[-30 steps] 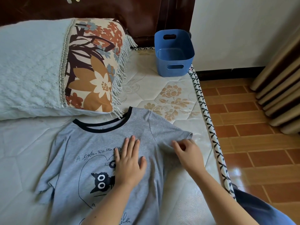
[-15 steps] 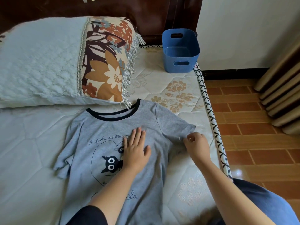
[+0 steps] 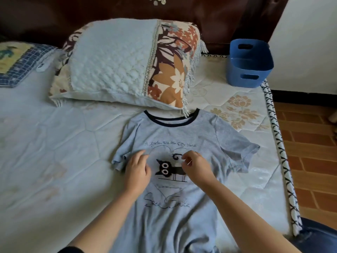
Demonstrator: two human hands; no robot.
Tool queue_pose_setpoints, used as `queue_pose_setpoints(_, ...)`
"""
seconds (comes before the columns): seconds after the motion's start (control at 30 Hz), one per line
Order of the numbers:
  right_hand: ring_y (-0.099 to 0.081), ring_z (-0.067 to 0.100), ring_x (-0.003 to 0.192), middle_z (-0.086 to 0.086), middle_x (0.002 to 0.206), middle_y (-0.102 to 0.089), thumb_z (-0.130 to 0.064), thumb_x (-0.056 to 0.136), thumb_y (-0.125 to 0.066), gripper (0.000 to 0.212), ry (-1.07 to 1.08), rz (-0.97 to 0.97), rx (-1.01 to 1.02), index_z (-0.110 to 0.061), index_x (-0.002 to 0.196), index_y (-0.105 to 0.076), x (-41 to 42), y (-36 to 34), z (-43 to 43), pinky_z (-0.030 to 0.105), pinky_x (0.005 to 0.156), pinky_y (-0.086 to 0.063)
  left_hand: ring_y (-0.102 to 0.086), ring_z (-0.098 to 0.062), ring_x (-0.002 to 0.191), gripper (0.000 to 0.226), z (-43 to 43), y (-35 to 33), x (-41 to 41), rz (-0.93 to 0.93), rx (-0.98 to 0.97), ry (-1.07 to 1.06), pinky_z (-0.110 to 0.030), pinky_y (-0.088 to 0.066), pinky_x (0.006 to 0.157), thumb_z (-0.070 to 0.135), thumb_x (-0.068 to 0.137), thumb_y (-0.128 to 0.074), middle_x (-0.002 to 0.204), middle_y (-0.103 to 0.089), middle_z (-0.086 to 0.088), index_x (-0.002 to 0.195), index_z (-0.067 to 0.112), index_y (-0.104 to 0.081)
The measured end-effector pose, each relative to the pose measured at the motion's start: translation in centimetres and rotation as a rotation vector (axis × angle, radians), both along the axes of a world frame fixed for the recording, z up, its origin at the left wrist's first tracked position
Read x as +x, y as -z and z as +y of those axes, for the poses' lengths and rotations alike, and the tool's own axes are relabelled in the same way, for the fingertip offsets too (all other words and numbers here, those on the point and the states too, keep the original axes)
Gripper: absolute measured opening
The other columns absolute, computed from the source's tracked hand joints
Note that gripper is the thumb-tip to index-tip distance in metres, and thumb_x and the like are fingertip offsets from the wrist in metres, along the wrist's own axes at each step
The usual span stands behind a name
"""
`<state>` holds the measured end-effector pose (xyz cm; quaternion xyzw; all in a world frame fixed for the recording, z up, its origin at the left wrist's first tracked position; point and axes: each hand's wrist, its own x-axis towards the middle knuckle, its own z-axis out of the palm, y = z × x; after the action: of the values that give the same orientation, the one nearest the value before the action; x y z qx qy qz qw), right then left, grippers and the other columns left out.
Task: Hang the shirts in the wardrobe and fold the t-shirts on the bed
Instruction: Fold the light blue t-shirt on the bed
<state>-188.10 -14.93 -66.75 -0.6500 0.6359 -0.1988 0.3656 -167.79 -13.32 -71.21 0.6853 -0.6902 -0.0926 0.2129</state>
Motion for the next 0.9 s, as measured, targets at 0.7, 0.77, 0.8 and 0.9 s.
queue_pose_setpoints(0.7,-0.040,0.029,0.122,0.010,0.131,-0.043,-0.023,0.092,-0.048,0.043,-0.652,0.392,-0.186,-0.015,0.134,-0.043,20.7,0.2,-4.7,0.035,0.095,-0.036,-0.040,-0.015,0.130,0.055,2.2,3.8,15.7,-0.227,0.089,-0.326,-0.042,-0.035,0.098,0.023,0.079,-0.036,0.141,-0.049,-0.003,0.128,0.012,-0.057)
queue_pose_setpoints(0.77,-0.042,0.030,0.120,0.012,0.130,-0.042,-0.021,0.095,-0.044,0.043,-0.734,0.529,-0.191,-0.020,0.137,-0.037,21.6,0.7,-5.0,0.037,0.093,-0.039,-0.036,-0.014,0.132,0.055,2.2,4.0,15.6,-0.236,0.080,-0.339,-0.041,-0.031,0.100,0.023,0.080,-0.035,0.142,-0.047,-0.002,0.130,0.012,-0.056)
queue_pose_setpoints(0.8,-0.045,0.030,0.118,0.013,0.128,-0.043,-0.017,0.095,-0.041,0.041,-0.752,0.570,-0.178,-0.019,0.136,-0.038,22.0,0.8,-5.2,0.036,0.091,-0.040,-0.036,-0.014,0.133,0.055,2.2,4.0,15.6,-0.237,0.081,-0.347,-0.041,-0.031,0.100,0.023,0.080,-0.035,0.143,-0.046,-0.002,0.130,0.012,-0.056)
queue_pose_setpoints(0.9,-0.052,0.028,0.110,0.013,0.122,-0.049,-0.006,0.094,-0.044,0.032,-0.769,0.628,-0.200,-0.010,0.126,-0.048,22.8,1.0,-6.2,0.035,0.084,-0.043,-0.035,-0.013,0.134,0.056,2.1,4.1,15.5,-0.229,0.096,-0.362,-0.041,-0.032,0.101,0.024,0.081,-0.035,0.144,-0.045,-0.001,0.131,0.014,-0.055)
